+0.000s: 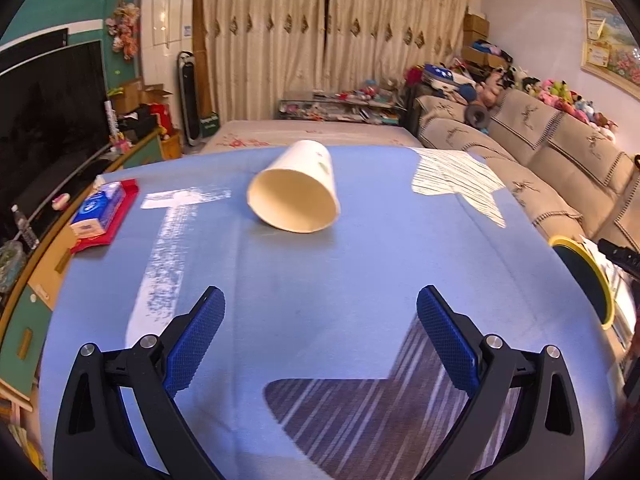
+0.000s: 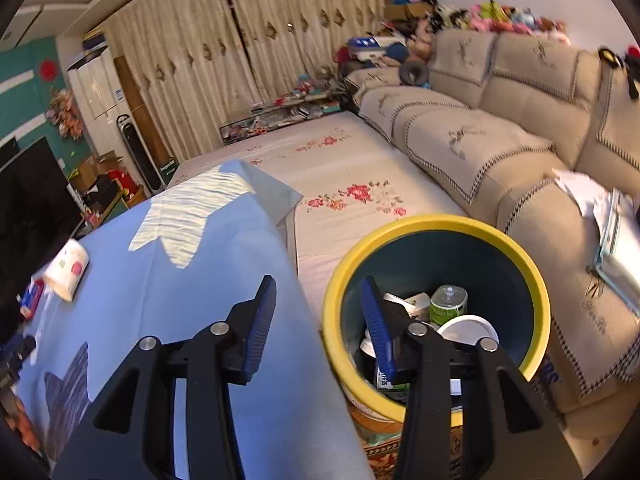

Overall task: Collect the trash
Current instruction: 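Move the left gripper to the paper cup and grasp its rim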

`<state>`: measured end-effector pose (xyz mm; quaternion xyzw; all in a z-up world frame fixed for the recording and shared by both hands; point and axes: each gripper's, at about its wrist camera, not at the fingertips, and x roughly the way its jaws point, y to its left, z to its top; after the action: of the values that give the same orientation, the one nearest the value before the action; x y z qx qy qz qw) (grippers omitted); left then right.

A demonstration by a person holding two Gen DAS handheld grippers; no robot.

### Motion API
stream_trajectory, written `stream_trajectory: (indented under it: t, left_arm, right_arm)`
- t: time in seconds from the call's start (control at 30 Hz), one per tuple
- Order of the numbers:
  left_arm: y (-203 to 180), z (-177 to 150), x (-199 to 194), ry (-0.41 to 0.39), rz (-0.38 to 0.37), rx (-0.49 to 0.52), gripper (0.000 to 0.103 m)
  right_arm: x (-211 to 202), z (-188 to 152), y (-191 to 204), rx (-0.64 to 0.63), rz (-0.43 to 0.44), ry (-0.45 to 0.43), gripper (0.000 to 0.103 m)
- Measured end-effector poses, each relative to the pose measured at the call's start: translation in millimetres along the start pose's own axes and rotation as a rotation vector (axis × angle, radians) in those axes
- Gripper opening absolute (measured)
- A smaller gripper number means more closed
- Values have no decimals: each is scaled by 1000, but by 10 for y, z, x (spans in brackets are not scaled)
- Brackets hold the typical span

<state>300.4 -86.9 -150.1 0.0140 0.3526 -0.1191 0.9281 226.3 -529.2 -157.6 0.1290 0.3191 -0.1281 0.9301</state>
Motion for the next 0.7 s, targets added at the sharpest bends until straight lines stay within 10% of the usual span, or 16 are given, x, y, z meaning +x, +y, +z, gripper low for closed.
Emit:
stream_trajectory:
  t: [0.7]
  left_arm:
    - [-66,802,1086,121,26,-116,57]
  right_arm:
    - [-25,-137,223,-59,18,-39,50]
